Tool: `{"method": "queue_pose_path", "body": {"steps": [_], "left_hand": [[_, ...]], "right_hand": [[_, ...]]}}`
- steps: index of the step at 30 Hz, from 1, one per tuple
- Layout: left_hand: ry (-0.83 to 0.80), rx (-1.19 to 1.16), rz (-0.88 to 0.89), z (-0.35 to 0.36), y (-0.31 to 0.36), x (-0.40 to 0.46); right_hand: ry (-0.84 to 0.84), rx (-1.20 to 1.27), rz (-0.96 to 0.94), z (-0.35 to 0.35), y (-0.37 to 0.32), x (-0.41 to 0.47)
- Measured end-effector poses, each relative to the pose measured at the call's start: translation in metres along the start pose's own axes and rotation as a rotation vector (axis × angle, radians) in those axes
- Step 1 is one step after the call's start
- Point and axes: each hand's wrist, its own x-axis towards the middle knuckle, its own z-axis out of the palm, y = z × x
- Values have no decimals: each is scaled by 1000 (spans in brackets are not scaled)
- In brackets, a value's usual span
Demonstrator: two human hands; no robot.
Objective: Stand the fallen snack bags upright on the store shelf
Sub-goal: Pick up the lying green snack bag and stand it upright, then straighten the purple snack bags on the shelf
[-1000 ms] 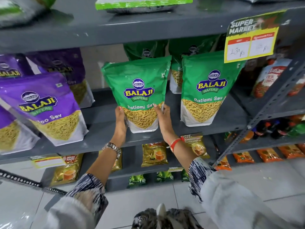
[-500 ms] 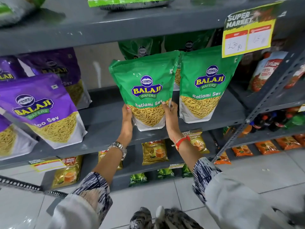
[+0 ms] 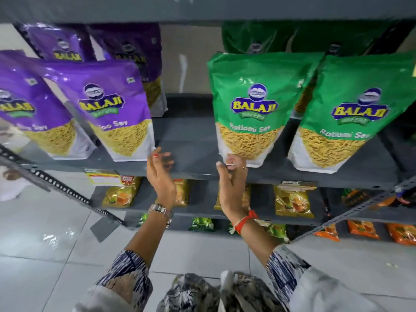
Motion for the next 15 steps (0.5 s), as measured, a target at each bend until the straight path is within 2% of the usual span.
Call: {"method": "queue_pose_path", "body": {"steps": [3, 6, 11, 15], "left_hand": [[163, 27, 75, -34, 10, 32], [190, 52, 101, -62, 17, 70], [-19, 66, 110, -95, 28, 126], [-223, -16, 10, -101, 31, 150]], "right_hand": [[-137, 2, 11, 29, -1, -3], [-235, 7, 44, 67, -4, 4], [-355, 65, 226, 150, -11, 18], [-309, 126, 288, 191, -7, 22]]}}
